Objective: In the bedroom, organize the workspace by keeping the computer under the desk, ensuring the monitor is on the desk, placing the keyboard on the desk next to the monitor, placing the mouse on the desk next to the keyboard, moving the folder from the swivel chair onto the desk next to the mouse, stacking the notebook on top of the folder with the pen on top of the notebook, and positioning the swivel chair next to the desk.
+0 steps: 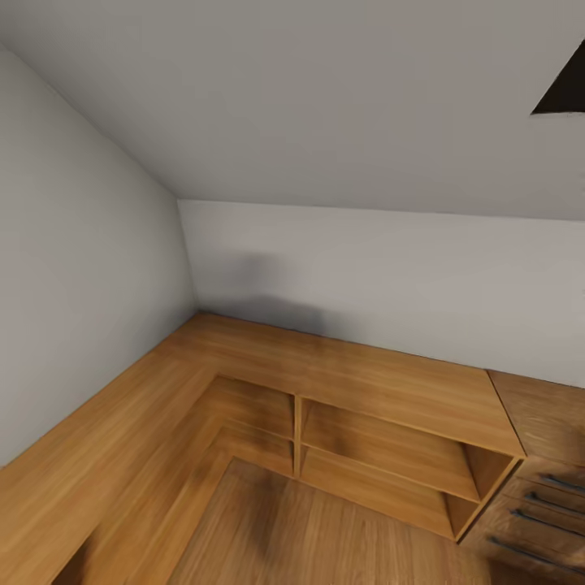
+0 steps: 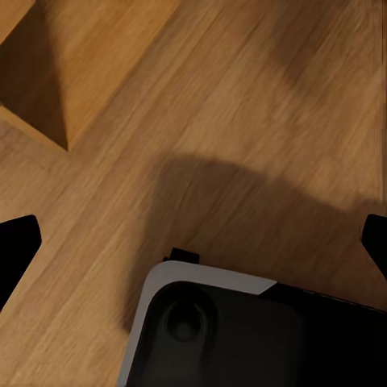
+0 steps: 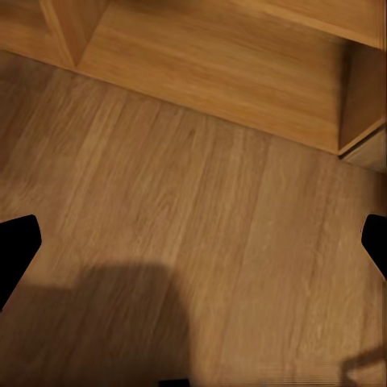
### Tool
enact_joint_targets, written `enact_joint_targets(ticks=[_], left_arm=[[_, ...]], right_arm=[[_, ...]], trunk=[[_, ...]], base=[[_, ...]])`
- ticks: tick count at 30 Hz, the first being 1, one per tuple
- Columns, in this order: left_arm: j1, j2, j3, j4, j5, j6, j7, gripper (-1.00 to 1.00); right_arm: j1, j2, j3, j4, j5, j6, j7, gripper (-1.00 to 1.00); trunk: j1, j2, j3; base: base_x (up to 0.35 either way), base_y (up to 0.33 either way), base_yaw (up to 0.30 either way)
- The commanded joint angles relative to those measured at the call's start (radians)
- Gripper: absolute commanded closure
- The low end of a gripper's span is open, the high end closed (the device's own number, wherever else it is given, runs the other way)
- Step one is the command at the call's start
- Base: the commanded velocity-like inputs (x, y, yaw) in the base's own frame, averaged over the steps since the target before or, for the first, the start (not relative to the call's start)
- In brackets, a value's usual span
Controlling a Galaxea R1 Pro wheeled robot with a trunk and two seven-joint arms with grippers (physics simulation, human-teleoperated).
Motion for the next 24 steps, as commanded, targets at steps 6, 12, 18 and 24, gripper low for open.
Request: enact_joint_targets(ticks=[6, 12, 18, 24], left_arm=[[-0.001, 0.000, 0.005, 0.000, 0.000, -0.002, -0.003, -1.00], [-0.001, 0.000, 0.004, 0.000, 0.000, -0.002, -0.003, -1.00], [-0.001, 0.000, 0.005, 0.000, 0.000, -0.002, -0.003, -1.00], [-0.001, 0.000, 0.004, 0.000, 0.000, -0.003, -0.003, -1.00]], right_arm=[[-0.001, 0.001, 0.008, 0.002, -0.004, -0.003, -0.005, -1.00], [-0.001, 0.001, 0.008, 0.002, -0.004, -0.004, -0.005, -1.00], [0.007, -0.001, 0.008, 0.002, -0.004, -0.006, -0.005, -1.00], [0.029, -0.002, 0.008, 0.002, -0.004, -0.009, -0.005, -1.00]], trunk=[[0.000, -0.002, -0.006], [0.000, -0.002, -0.009], [0.000, -0.002, -0.013], [0.000, -0.002, -0.017]], base=[[0.002, 0.000, -0.242], [0.000, 0.000, -0.242], [0.000, 0.000, -0.242], [0.000, 0.000, -0.242]])
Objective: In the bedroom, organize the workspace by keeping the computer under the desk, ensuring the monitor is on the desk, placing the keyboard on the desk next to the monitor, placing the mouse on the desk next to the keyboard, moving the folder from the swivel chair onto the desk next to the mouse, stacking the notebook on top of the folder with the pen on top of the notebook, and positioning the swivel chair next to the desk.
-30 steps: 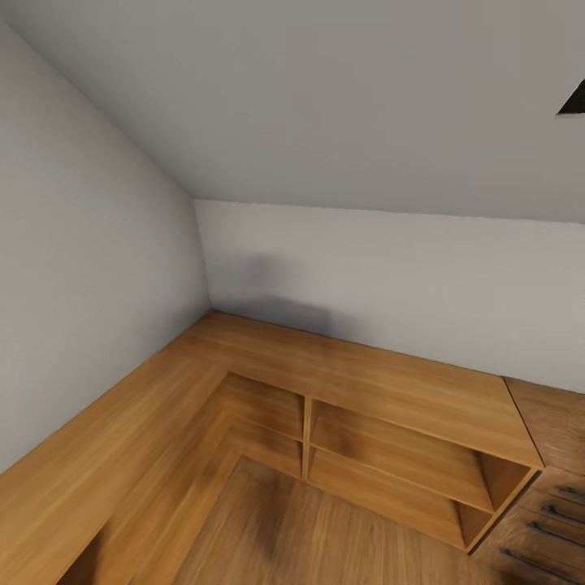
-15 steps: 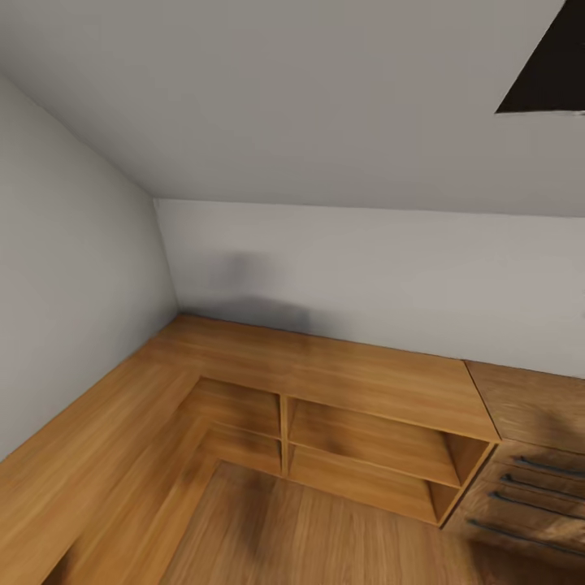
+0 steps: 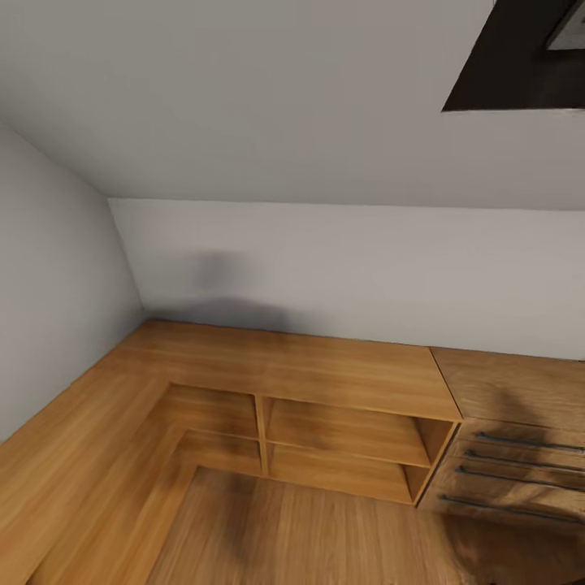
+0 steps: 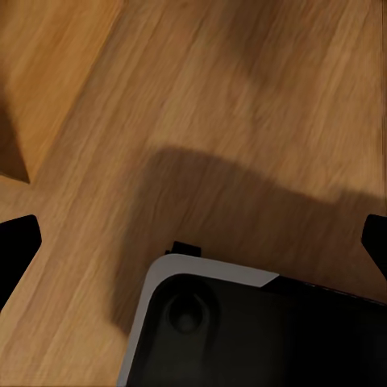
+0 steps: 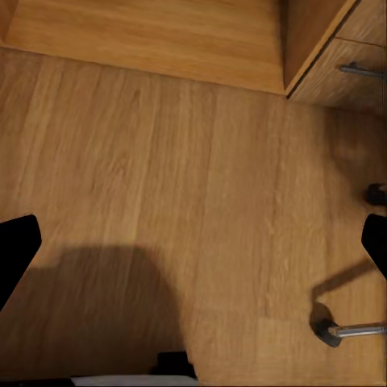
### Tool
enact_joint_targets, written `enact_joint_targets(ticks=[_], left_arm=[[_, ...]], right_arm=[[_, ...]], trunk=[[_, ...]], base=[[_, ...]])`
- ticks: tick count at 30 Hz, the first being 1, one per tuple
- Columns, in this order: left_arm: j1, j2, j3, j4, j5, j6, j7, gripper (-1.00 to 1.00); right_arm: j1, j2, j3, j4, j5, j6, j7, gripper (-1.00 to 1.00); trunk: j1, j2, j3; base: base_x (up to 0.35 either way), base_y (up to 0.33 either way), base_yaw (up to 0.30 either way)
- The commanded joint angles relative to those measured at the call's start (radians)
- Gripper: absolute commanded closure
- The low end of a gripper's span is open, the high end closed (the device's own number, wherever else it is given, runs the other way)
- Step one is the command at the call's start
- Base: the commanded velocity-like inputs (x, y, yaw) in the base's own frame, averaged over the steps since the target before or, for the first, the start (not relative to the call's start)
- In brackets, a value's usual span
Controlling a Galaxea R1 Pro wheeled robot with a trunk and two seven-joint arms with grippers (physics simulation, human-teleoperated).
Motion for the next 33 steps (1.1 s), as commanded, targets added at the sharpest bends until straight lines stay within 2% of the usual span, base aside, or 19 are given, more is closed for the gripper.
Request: enact_joint_targets(ticks=[1, 16, 33], left_arm=[[-0.001, 0.000, 0.005, 0.000, 0.000, -0.003, -0.003, -1.00], [-0.001, 0.000, 0.009, 0.000, 0.000, -0.005, -0.003, -1.00], [-0.001, 0.000, 0.010, 0.000, 0.000, -0.008, -0.003, -1.00]], right_arm=[[0.003, 0.001, 0.009, 0.002, -0.004, -0.005, -0.005, -1.00], [0.087, -0.007, 0.008, 0.002, -0.004, -0.130, -0.005, -1.00], [0.098, -0.004, 0.010, 0.001, -0.005, -0.152, -0.005, -1.00]], trunk=[[0.000, -0.002, -0.002], [0.000, -0.002, -0.010], [0.000, -0.002, -0.010]], base=[[0.000, 0.000, -0.241], [0.000, 0.000, -0.242], [0.019, 0.004, -0.250]])
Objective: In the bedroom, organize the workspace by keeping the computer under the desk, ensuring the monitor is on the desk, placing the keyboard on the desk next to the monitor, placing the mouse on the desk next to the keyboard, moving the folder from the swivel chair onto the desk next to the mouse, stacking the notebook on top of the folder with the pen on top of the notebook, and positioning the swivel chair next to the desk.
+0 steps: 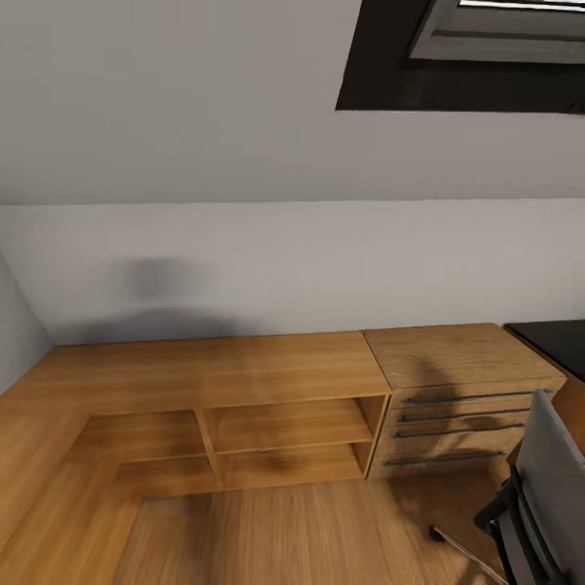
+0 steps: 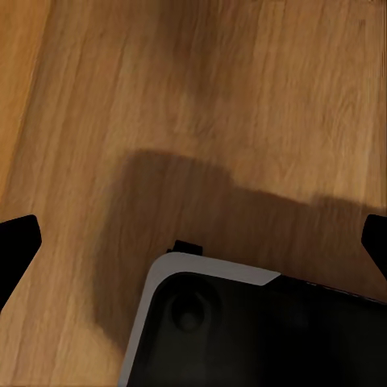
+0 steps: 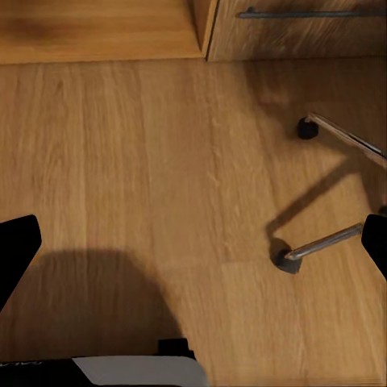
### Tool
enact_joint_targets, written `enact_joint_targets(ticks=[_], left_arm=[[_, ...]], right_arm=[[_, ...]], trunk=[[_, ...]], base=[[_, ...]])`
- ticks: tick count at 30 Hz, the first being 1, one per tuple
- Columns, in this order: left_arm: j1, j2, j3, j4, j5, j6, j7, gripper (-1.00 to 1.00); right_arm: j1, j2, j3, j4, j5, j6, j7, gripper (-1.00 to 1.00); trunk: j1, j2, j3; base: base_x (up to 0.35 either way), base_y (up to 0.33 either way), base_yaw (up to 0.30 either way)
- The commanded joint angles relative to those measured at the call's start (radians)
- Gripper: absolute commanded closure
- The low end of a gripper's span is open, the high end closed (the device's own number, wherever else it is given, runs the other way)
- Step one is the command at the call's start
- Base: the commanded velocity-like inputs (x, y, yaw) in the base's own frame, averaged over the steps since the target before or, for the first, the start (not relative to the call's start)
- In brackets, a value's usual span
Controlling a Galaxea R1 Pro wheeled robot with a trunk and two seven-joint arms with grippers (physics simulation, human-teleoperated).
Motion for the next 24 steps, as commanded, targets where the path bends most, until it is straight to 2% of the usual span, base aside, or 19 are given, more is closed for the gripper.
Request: enact_joint_targets(ticks=[1, 14, 24], left_arm=[[-0.001, 0.000, 0.006, 0.000, -0.001, -0.003, -0.003, -1.00], [-0.001, 0.000, 0.006, 0.000, -0.001, -0.003, -0.003, -1.00], [-0.001, 0.000, 0.006, 0.000, -0.001, -0.003, -0.003, -1.00]], right_arm=[[-0.001, 0.001, 0.009, 0.002, -0.003, -0.003, -0.006, -1.00], [-0.001, 0.001, 0.008, 0.002, -0.003, -0.003, -0.006, -1.00], [-0.001, 0.001, 0.008, 0.002, -0.003, -0.003, -0.006, -1.00]], trunk=[[0.001, -0.002, -0.002], [0.001, -0.002, 0.004], [0.001, -0.002, 0.009]], base=[[0.168, 0.060, -0.256], [0.269, 0.043, -0.256], [0.080, 0.003, -0.257]])
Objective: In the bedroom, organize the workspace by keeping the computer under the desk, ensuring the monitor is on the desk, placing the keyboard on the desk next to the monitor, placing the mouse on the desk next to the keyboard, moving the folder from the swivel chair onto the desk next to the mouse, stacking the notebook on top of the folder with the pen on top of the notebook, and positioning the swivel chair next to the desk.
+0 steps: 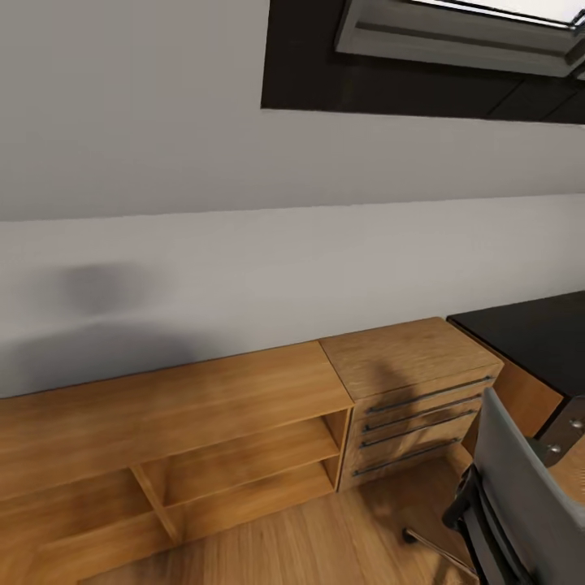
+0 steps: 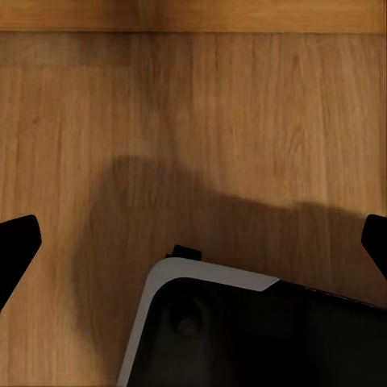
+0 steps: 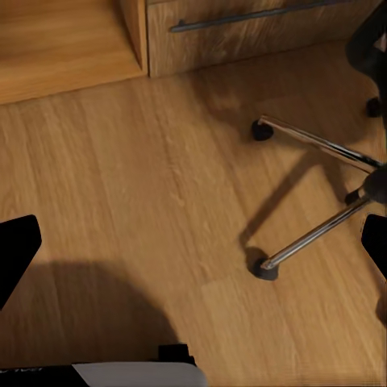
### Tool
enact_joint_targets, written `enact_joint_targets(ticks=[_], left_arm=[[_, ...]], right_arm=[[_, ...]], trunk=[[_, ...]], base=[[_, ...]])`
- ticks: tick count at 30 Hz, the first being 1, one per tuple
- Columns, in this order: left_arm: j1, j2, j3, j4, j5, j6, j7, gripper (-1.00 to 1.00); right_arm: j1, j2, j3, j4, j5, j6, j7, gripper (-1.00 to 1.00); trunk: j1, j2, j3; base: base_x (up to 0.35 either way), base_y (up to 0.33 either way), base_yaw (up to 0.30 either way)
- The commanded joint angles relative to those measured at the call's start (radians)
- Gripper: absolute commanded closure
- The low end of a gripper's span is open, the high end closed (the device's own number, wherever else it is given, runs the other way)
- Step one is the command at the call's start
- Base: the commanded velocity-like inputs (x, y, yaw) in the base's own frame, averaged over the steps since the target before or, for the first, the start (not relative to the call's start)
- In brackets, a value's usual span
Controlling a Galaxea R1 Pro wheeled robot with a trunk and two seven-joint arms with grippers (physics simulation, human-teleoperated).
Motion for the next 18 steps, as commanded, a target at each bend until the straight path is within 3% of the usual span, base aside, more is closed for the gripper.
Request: enact_joint_targets(ticks=[1, 8, 18], left_arm=[[-0.001, 0.000, 0.006, 0.000, -0.001, -0.002, -0.003, -1.00], [-0.001, 0.000, 0.005, 0.000, -0.001, -0.002, -0.003, -1.00], [-0.001, -0.001, 0.005, 0.000, -0.001, -0.002, -0.003, -1.00]], right_arm=[[-0.001, 0.001, 0.008, 0.002, -0.003, -0.003, -0.006, -1.00], [-0.001, 0.001, 0.008, 0.002, -0.003, -0.003, -0.006, -1.00], [-0.001, 0.001, 0.008, 0.002, -0.003, -0.003, -0.006, -1.00]], trunk=[[0.000, -0.002, -0.001], [0.000, -0.002, 0.002], [0.000, -0.002, 0.007]], base=[[0.021, 0.008, -0.257], [0.058, 0.102, -0.257], [0.026, 0.249, -0.257]])
